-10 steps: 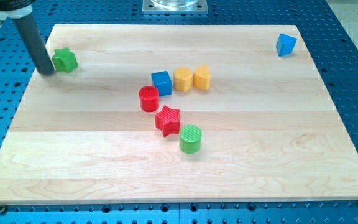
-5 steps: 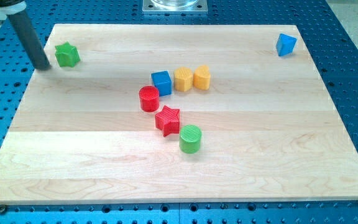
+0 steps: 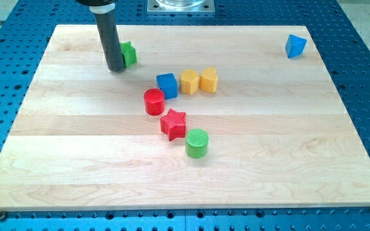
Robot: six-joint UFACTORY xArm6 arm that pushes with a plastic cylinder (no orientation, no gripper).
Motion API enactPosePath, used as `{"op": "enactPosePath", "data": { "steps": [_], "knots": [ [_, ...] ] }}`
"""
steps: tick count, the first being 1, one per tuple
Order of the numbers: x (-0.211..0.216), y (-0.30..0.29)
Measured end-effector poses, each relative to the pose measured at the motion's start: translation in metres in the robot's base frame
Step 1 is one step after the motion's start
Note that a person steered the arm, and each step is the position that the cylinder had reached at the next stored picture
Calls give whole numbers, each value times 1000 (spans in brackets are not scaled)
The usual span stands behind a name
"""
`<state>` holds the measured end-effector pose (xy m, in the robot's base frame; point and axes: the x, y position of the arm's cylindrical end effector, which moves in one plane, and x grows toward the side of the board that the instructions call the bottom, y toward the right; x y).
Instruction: Move the green star left to the cube
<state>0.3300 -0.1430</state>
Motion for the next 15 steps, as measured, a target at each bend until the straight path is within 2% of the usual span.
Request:
{"op": "enactPosePath", "data": {
  "steps": [1, 2, 3, 4, 7, 8, 9, 10, 13, 14, 15],
  "knots": [
    [-7, -10],
    [-52, -15],
    [-90, 3],
    [-88, 13],
    [22, 21],
    [-3, 23],
    [-61, 33],
    [-91, 46],
    [48, 37],
    [49, 38],
    [10, 43]
  ]
}}
